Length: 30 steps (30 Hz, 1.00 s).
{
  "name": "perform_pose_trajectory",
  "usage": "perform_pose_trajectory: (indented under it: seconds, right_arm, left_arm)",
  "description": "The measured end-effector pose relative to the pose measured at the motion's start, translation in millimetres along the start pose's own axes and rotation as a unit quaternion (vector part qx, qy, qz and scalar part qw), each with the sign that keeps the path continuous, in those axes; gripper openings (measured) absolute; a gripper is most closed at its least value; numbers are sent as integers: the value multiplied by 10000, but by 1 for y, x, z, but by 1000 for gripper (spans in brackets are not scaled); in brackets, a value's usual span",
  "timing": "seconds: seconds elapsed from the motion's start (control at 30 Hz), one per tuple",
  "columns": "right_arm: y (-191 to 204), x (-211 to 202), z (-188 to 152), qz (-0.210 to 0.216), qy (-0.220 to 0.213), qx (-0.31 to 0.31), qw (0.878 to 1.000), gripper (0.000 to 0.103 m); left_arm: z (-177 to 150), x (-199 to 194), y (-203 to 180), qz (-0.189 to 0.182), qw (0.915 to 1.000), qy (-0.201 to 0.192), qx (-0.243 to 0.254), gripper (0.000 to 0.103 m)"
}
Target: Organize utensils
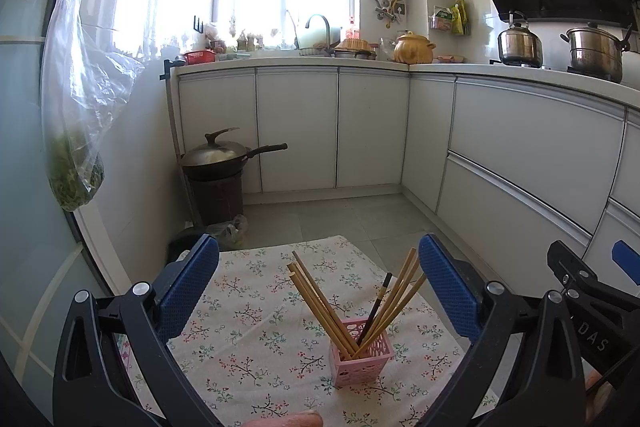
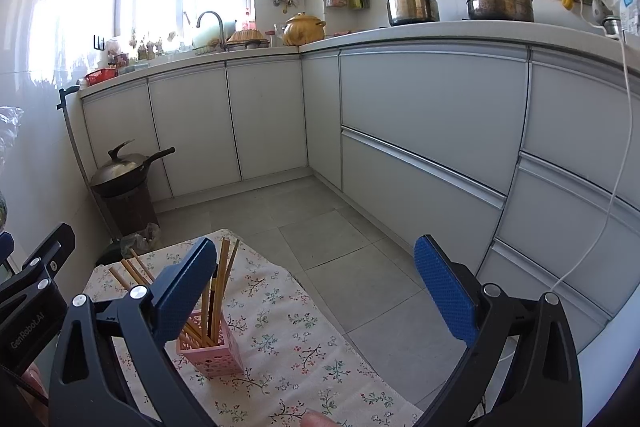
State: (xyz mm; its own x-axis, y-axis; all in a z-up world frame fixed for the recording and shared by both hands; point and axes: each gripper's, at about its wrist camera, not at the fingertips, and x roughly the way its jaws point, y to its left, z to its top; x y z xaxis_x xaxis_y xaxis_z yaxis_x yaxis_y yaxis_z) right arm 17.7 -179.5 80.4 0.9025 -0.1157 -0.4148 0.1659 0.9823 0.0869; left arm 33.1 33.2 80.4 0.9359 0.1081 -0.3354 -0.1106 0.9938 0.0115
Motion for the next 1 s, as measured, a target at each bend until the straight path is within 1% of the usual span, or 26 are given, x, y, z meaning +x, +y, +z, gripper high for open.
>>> perform_pose_trajectory:
  seconds: [0.83,1.0]
  right_arm:
    - [1,2,-4,19,42,-41,10000,96]
    - [2,3,-5,12,62,-62,10000,96]
  left_arm:
    - [-1,2,1,20,10000,20,1,96]
    - [-4,4,3,85,10000,8,38,96]
